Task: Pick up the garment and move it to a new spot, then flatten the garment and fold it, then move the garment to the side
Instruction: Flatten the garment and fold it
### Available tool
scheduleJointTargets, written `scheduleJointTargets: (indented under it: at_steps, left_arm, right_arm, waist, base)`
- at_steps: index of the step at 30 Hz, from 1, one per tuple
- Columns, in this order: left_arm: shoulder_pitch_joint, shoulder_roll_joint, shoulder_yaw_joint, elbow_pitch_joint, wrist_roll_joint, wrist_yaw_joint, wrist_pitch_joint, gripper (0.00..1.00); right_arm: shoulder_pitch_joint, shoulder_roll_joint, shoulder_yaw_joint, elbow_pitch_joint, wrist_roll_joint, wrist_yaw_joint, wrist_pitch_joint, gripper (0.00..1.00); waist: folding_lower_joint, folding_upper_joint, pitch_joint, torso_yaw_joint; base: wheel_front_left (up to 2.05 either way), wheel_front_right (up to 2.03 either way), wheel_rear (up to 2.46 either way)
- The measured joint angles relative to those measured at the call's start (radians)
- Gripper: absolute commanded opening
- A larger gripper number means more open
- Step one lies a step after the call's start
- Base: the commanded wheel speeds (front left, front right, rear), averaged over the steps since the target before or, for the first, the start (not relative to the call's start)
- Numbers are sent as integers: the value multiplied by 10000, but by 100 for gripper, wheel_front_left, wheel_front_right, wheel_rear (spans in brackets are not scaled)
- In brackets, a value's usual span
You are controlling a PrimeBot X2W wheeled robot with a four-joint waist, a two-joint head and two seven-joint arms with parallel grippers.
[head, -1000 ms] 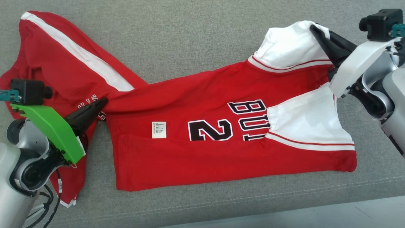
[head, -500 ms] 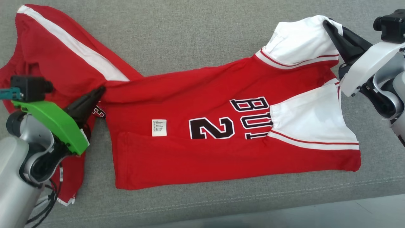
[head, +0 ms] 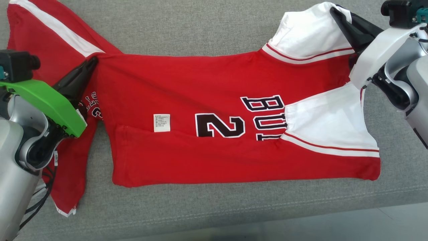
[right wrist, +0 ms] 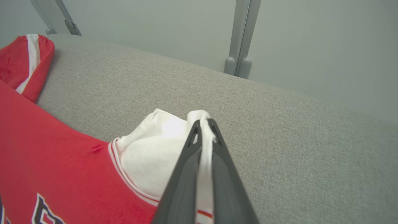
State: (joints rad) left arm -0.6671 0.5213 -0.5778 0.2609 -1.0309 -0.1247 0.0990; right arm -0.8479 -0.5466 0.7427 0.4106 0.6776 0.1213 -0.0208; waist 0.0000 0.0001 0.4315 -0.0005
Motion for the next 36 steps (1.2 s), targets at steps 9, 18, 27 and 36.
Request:
scheduleJointTargets:
  at_steps: [9, 18, 27, 36]
  left_arm:
    - [-6, -104, -332, 529, -221, 0, 92, 0]
    - [-42, -50, -493, 527, -320, 0, -276, 0]
    - [99, 387, -892, -140, -311, 0, -807, 0]
    - [1150, 639, -1154, -686, -307, 0, -1981, 0]
  right_arm:
    - [-321, 228, 75, 111, 0, 4, 36, 0]
    - [-288, 282, 244, -44, -27, 15, -491, 0]
    - [584, 163, 336, -627, -6, 17, -1185, 0]
    - [1873, -276, 12, -1455, 81, -184, -1914, 0]
  waist:
    - [0, 0, 177, -175]
    - [0, 0, 254, -246]
    - [0, 0, 179, -380]
    - [0, 0, -182, -431]
  base:
    - [0, 0, 0]
    - [0, 0, 0]
    - [0, 0, 0]
    - [0, 0, 0]
